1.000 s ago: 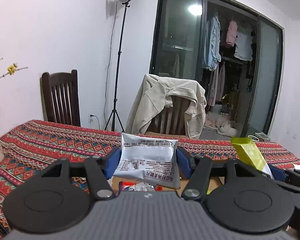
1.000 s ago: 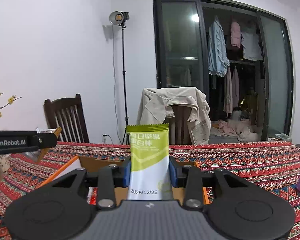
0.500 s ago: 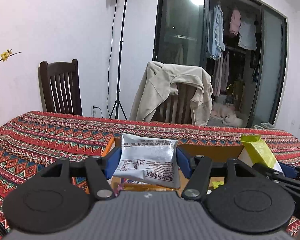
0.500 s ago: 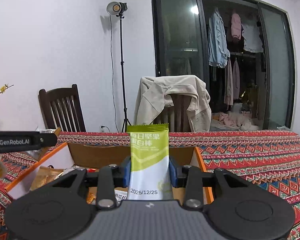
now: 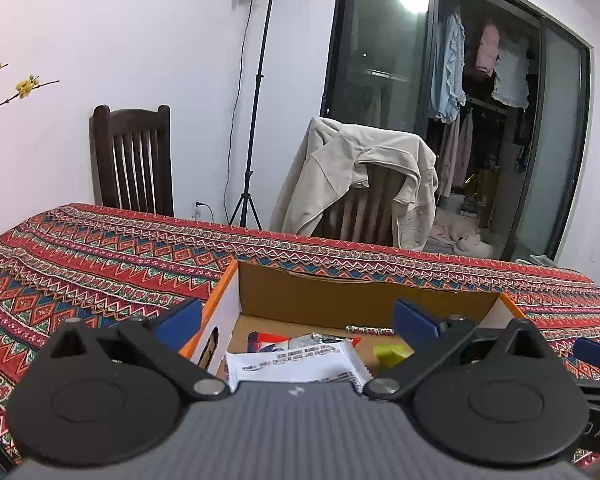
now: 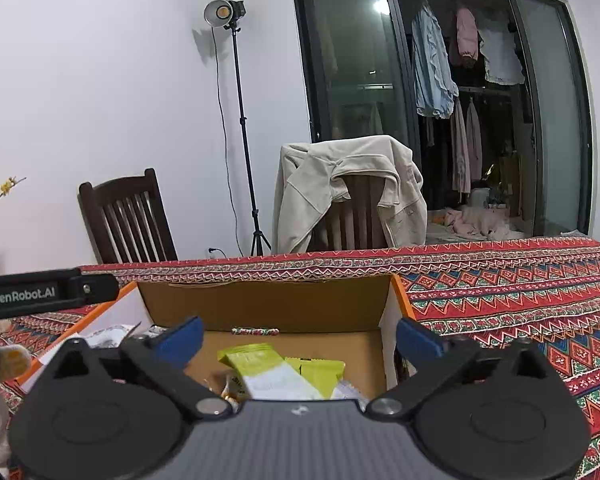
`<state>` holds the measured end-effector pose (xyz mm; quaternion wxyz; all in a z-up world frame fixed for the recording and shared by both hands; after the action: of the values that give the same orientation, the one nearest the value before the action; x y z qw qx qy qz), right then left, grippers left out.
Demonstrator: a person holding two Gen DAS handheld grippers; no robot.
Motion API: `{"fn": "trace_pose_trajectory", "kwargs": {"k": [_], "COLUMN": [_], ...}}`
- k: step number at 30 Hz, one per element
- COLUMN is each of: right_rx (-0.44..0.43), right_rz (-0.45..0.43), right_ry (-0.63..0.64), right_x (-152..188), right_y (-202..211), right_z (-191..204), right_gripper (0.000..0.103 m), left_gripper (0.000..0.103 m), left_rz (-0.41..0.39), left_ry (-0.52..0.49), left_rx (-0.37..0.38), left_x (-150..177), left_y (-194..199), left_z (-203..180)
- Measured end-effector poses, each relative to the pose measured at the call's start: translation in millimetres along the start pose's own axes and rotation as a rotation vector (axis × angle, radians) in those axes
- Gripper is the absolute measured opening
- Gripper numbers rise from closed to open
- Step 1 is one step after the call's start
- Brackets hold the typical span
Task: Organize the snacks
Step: 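Carry both packets over the box and open both grippers to drop them, then withdraw both tools from the box toward the pink packet and white packets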
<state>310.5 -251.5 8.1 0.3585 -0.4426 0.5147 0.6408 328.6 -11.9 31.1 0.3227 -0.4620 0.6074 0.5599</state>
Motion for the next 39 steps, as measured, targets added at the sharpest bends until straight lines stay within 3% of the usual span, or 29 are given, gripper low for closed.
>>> {"fn": "trace_pose_trajectory", "kwargs": {"k": [19,29,39], "right_rx": [0.016,0.018,0.018], "right_rz": [-0.013,-0.01,0.017], "right_ry": [0.002,0.019,0.065], "right_x": [-4.3,-16.7,-3.7], "right_y": [15.3,44.4,80.5], "right_z": [1.7,8.0,10.2], "right_gripper": [0.103,0.103,0.103], "left_gripper": [0.103,0.103,0.103], "left_rz": [-0.006,-0.002,0.03], "left_ry": [-0.011,-0.019,-0.03], "left_rx": [0.013,0.02,0.017], "left_x": [-3.5,-9.9,-0.9], "left_y": [13.5,40.0,69.4], "left_z": [-9.4,-4.3,12.7]}}
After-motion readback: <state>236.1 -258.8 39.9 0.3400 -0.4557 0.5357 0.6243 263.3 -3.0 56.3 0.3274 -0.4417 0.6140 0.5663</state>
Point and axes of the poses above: each gripper's, at about its wrist camera, not at the fingertips, and y roughly against the way its jaws point, z to its left, x to its underside, the point moved 3 cm from there along -y, roughly the way its jaws point, and after that the axes turned 3 degrees about y, right-handed, at the moved point
